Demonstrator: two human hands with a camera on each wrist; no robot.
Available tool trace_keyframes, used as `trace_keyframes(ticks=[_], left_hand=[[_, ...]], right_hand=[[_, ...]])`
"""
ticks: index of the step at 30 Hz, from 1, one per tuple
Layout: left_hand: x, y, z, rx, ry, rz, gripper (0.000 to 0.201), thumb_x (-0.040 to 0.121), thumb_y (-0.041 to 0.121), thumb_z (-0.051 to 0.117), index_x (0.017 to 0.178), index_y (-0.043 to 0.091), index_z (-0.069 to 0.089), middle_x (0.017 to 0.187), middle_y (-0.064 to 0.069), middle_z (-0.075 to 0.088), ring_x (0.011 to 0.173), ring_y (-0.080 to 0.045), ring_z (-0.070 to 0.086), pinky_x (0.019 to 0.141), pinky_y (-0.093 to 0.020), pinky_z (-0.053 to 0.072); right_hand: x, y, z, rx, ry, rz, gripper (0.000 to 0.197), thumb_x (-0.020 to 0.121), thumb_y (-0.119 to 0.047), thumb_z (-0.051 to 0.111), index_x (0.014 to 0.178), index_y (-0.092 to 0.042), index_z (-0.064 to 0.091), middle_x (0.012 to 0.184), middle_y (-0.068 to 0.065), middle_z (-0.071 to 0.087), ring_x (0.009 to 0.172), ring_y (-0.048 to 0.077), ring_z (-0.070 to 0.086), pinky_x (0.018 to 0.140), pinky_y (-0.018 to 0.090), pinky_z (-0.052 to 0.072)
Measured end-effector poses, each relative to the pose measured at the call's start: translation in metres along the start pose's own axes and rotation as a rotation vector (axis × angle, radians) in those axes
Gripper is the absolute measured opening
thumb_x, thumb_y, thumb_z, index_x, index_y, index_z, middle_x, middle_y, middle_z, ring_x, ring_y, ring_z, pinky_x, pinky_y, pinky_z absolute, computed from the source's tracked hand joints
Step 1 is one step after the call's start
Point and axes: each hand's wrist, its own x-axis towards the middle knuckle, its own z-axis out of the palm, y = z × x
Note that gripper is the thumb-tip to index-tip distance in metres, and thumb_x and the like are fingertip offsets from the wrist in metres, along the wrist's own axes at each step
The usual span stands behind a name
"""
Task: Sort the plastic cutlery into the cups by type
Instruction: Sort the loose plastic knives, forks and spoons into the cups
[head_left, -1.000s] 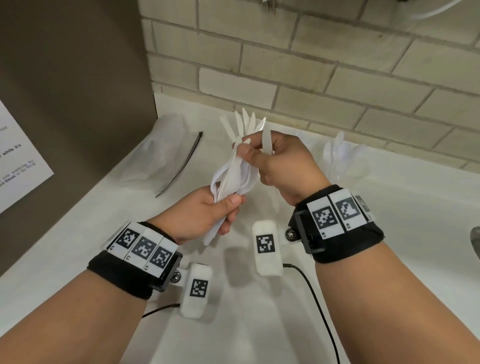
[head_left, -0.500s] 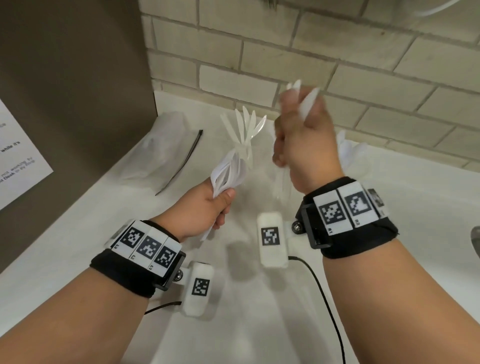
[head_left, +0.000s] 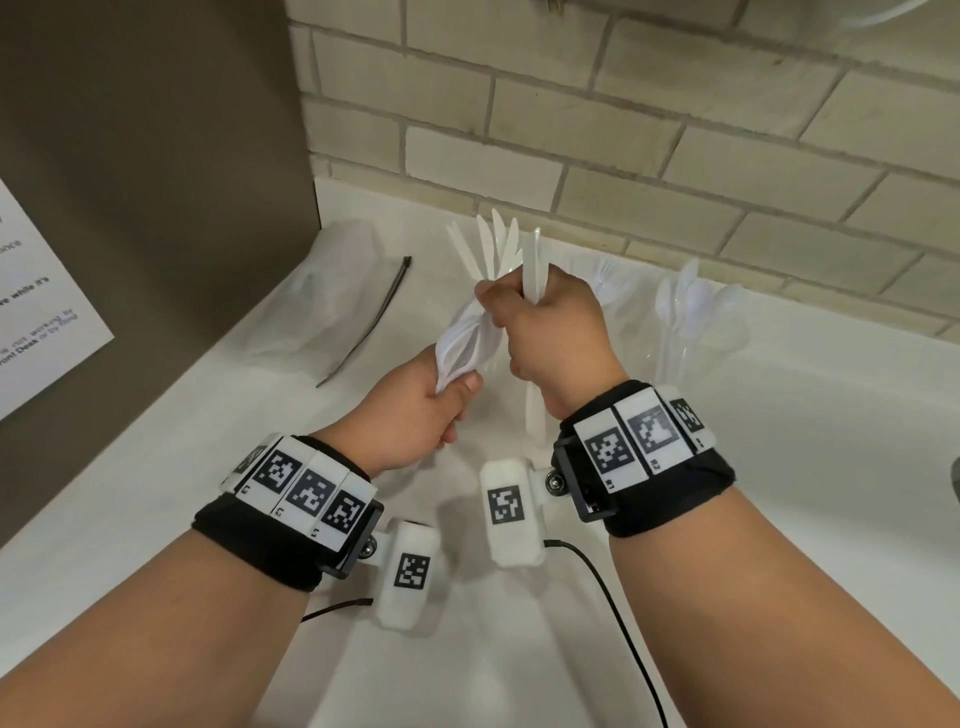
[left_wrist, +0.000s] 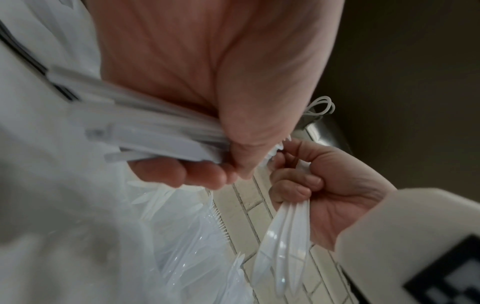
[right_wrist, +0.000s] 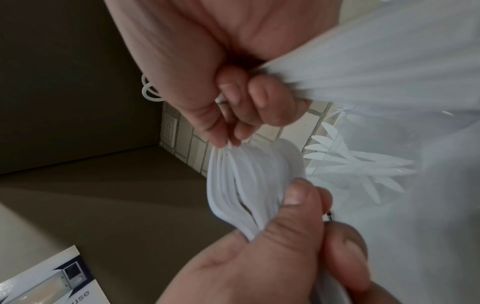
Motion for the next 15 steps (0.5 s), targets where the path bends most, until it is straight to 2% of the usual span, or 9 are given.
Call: trace_keyframes(ticks=[2, 4, 6, 8, 10, 12, 15], left_hand=[[-0.001, 0.001, 0.001, -0.01, -0.012, 0.001, 0.017, 0.096, 0.03, 0.05, 0.079, 0.028, 0.049, 0.064, 0.001, 0.053, 0.05, -0.01, 0.051, 0.055, -0.026, 0.047], [-0.003, 0.002, 0.001, -0.006, -0.031, 0.002, 0.021, 0.096, 0.029, 0.05, 0.075, 0.026, 0.049, 0.058, 0.004, 0.053, 0.049, -0.009, 0.051, 0.054, -0.023, 0.048], [-0.006, 0.003, 0.001, 0.005, -0.047, 0.004, 0.026, 0.097, 0.027, 0.049, 0.072, 0.026, 0.048, 0.05, 0.007, 0.051, 0.046, -0.007, 0.048, 0.051, -0.02, 0.045], [-0.008, 0.003, 0.001, 0.008, -0.059, 0.0, 0.027, 0.098, 0.026, 0.048, 0.071, 0.026, 0.047, 0.047, 0.009, 0.05, 0.045, -0.007, 0.045, 0.049, -0.019, 0.043], [-0.009, 0.003, 0.0, 0.039, -0.056, -0.009, 0.03, 0.098, 0.025, 0.047, 0.069, 0.024, 0.046, 0.045, 0.009, 0.049, 0.043, -0.006, 0.044, 0.048, -0.017, 0.041], [-0.01, 0.002, -0.001, 0.084, -0.031, -0.03, 0.032, 0.098, 0.025, 0.047, 0.066, 0.021, 0.045, 0.045, 0.008, 0.049, 0.041, -0.005, 0.044, 0.047, -0.014, 0.04], [-0.009, -0.003, -0.006, 0.099, 0.04, -0.082, 0.03, 0.097, 0.028, 0.047, 0.07, 0.018, 0.045, 0.05, 0.007, 0.049, 0.041, -0.004, 0.044, 0.046, -0.013, 0.04]], right_hand=[[0.003, 0.0, 0.0, 0.005, 0.044, -0.015, 0.023, 0.091, -0.027, 0.058, 0.069, -0.024, 0.052, 0.064, -0.007, 0.055, 0.056, 0.011, 0.048, 0.061, 0.03, 0.038], [0.005, -0.001, -0.001, 0.011, 0.095, -0.041, 0.019, 0.095, -0.029, 0.051, 0.077, -0.024, 0.049, 0.068, -0.006, 0.057, 0.059, 0.012, 0.051, 0.063, 0.03, 0.041], [0.006, -0.005, -0.006, 0.08, 0.159, -0.06, 0.016, 0.099, -0.029, 0.044, 0.084, -0.025, 0.046, 0.07, -0.007, 0.066, 0.06, 0.007, 0.061, 0.06, 0.025, 0.044], [0.007, -0.013, -0.016, 0.172, 0.227, -0.088, 0.014, 0.101, -0.027, 0.04, 0.087, -0.024, 0.043, 0.073, -0.003, 0.072, 0.064, 0.008, 0.067, 0.054, 0.022, 0.043], [0.012, -0.026, -0.028, 0.273, 0.308, -0.116, 0.014, 0.102, -0.024, 0.036, 0.09, -0.021, 0.042, 0.069, 0.001, 0.071, 0.061, 0.013, 0.069, 0.049, 0.024, 0.047], [0.022, -0.037, -0.04, 0.371, 0.377, -0.161, 0.014, 0.103, -0.021, 0.033, 0.091, -0.02, 0.041, 0.063, 0.002, 0.063, 0.056, 0.02, 0.067, 0.052, 0.03, 0.055], [0.047, -0.043, -0.048, 0.402, 0.43, -0.244, 0.011, 0.103, -0.02, 0.031, 0.098, -0.018, 0.04, 0.064, 0.005, 0.053, 0.048, 0.023, 0.059, 0.054, 0.037, 0.056]])
